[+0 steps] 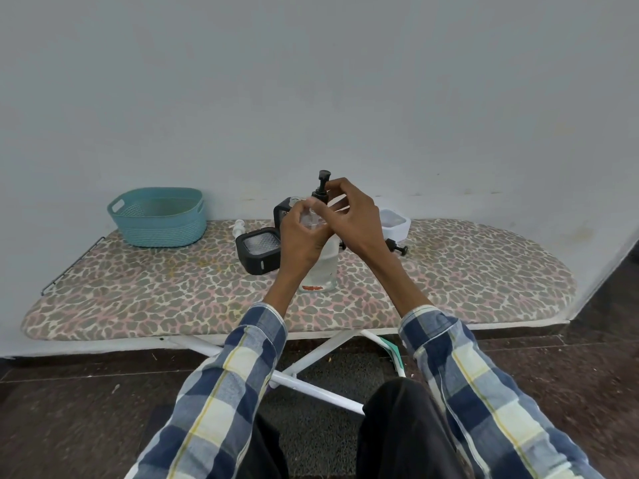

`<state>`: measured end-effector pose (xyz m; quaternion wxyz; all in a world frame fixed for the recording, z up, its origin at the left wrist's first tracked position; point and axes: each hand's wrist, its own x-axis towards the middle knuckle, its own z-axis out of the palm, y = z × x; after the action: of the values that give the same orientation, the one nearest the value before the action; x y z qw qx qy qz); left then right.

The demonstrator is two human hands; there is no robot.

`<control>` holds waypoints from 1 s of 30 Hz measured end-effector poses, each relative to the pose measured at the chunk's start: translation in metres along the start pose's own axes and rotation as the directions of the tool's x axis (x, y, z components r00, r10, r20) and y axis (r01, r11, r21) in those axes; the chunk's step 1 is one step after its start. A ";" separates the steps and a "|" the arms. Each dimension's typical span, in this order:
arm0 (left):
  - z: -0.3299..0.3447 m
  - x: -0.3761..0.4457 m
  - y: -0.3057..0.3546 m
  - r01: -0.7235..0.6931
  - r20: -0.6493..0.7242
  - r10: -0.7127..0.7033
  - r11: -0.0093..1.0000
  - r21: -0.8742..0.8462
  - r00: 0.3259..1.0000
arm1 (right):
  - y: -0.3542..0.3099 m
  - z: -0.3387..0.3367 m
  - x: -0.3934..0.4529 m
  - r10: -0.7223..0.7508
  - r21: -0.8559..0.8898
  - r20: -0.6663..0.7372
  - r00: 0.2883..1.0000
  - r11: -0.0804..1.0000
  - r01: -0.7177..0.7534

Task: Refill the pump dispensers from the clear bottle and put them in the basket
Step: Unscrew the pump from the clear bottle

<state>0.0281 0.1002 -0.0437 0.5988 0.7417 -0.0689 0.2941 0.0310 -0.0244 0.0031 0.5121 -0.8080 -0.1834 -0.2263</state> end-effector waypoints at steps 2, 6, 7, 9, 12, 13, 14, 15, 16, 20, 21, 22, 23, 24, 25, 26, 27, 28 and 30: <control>0.000 0.000 -0.001 0.001 -0.001 -0.001 1.000 0.005 1.000 | 0.001 0.003 0.000 -0.018 -0.036 -0.012 1.000 0.999 0.018; 0.001 -0.001 0.002 0.037 0.007 -0.037 0.999 -0.027 0.999 | -0.004 -0.001 0.002 -0.029 -0.014 -0.033 0.999 0.999 0.029; 0.001 -0.001 0.002 0.039 0.009 -0.038 0.999 -0.033 0.999 | -0.008 -0.002 0.003 -0.033 0.006 -0.047 0.998 0.999 0.033; 0.001 0.000 0.000 0.042 0.018 -0.041 0.999 -0.034 0.999 | -0.018 -0.005 0.006 -0.056 0.035 -0.095 0.994 0.998 0.060; -0.001 0.000 0.001 0.060 0.038 -0.059 0.998 -0.033 0.998 | -0.039 -0.013 0.016 -0.092 0.133 -0.231 0.969 0.983 0.125; -0.001 0.001 0.001 0.062 0.038 -0.061 0.998 -0.034 0.997 | -0.044 -0.018 0.019 -0.092 0.166 -0.297 0.950 0.975 0.147; -0.001 0.001 0.001 0.067 0.036 -0.066 0.997 -0.032 0.997 | -0.048 -0.023 0.023 -0.094 0.185 -0.342 0.935 0.969 0.165; 0.000 0.000 0.003 0.067 0.035 -0.066 0.997 -0.027 0.997 | -0.051 -0.028 0.026 -0.106 0.180 -0.348 0.931 0.968 0.177; 0.001 -0.001 0.003 0.066 0.033 -0.065 0.998 -0.019 0.997 | -0.052 -0.032 0.029 -0.127 0.153 -0.314 0.941 0.971 0.183; 0.002 0.000 0.002 0.068 0.034 -0.068 0.997 -0.022 0.997 | -0.047 -0.040 0.029 -0.165 0.131 -0.284 0.945 0.969 0.208; 0.002 0.000 0.003 0.064 0.034 -0.063 0.998 -0.015 0.997 | -0.047 -0.041 0.029 -0.174 0.123 -0.274 0.946 0.969 0.214; 0.001 -0.001 0.003 0.065 0.037 -0.064 0.998 -0.013 0.997 | -0.048 -0.043 0.028 -0.172 0.126 -0.258 0.951 0.970 0.209; 0.001 -0.002 0.003 0.067 0.042 -0.067 0.998 -0.009 0.997 | -0.048 -0.046 0.028 -0.150 0.152 -0.279 0.949 0.968 0.198; 0.000 -0.001 0.002 0.073 0.046 -0.072 0.997 -0.004 0.996 | -0.048 -0.048 0.028 -0.109 0.196 -0.323 0.940 0.964 0.179; 0.000 0.000 0.002 0.074 0.045 -0.074 0.997 -0.001 0.996 | -0.048 -0.052 0.030 -0.068 0.238 -0.365 0.929 0.957 0.164; -0.001 0.000 0.002 0.075 0.042 -0.075 0.997 0.003 0.996 | -0.050 -0.056 0.032 -0.031 0.280 -0.385 0.922 0.948 0.149; -0.002 0.000 0.001 0.082 0.046 -0.082 0.997 0.012 0.996 | -0.050 -0.060 0.034 0.000 0.325 -0.397 0.918 0.935 0.141; -0.002 0.001 0.000 0.087 0.051 -0.088 0.996 0.020 0.995 | -0.050 -0.066 0.035 0.023 0.364 -0.416 0.909 0.920 0.143; -0.002 0.000 0.001 0.083 0.057 -0.084 0.996 0.021 0.995 | -0.047 -0.077 0.038 0.064 0.396 -0.471 0.880 0.907 0.146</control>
<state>0.0269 0.1019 -0.0431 0.6014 0.7577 -0.0523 0.2481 0.0239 -0.0724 0.0881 0.6978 -0.5945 -0.1142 -0.3830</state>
